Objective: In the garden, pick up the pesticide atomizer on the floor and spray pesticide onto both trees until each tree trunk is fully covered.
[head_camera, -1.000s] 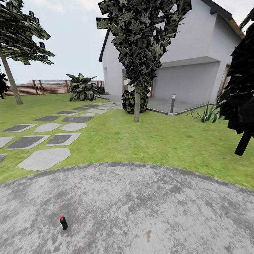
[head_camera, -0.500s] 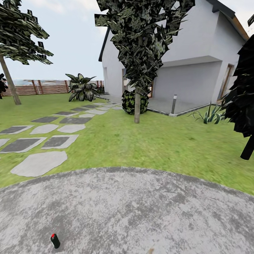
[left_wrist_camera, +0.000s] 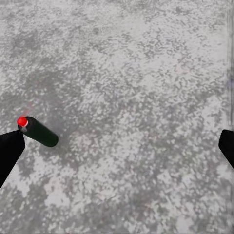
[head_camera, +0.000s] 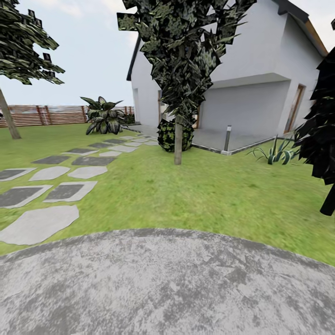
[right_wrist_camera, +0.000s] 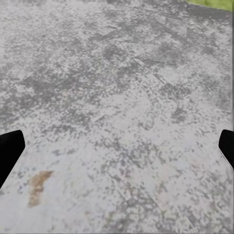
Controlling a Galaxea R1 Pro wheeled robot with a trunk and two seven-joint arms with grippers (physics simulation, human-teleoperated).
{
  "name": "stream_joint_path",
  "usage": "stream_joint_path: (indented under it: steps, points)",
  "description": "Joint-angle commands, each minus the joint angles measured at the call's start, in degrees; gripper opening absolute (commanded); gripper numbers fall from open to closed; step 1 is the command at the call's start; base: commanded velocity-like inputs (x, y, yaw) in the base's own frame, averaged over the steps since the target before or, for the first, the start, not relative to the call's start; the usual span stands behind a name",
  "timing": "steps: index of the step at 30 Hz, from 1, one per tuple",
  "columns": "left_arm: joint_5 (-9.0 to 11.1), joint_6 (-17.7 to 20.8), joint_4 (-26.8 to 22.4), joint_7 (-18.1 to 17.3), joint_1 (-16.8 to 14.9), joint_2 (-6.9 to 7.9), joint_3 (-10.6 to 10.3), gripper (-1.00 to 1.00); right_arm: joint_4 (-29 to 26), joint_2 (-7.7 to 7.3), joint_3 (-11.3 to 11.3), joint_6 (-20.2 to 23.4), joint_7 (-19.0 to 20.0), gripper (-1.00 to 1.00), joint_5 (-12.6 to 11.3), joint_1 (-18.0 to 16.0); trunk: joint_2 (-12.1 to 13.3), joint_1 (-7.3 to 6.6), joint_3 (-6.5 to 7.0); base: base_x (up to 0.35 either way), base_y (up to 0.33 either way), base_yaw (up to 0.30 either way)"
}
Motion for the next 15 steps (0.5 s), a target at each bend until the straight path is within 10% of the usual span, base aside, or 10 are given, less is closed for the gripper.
stream_joint_path:
  steps: [1,15]
  points:
    - [0.0,-0.2,0.0,0.1,0.0,-0.01,0.1,1.00,0.1,0.01,-0.1,-0.2,0.0,1.00,0.0,0.0,0.0,0.03,-0.06,0.340,-0.120,-0.028]
    - [0.0,-0.2,0.0,0.1,-0.1,0.07,0.2,1.00,0.1,0.01,-0.1,-0.2,0.0,1.00,0.0,0.0,0.0,0.03,-0.06,0.340,-0.013,-0.002]
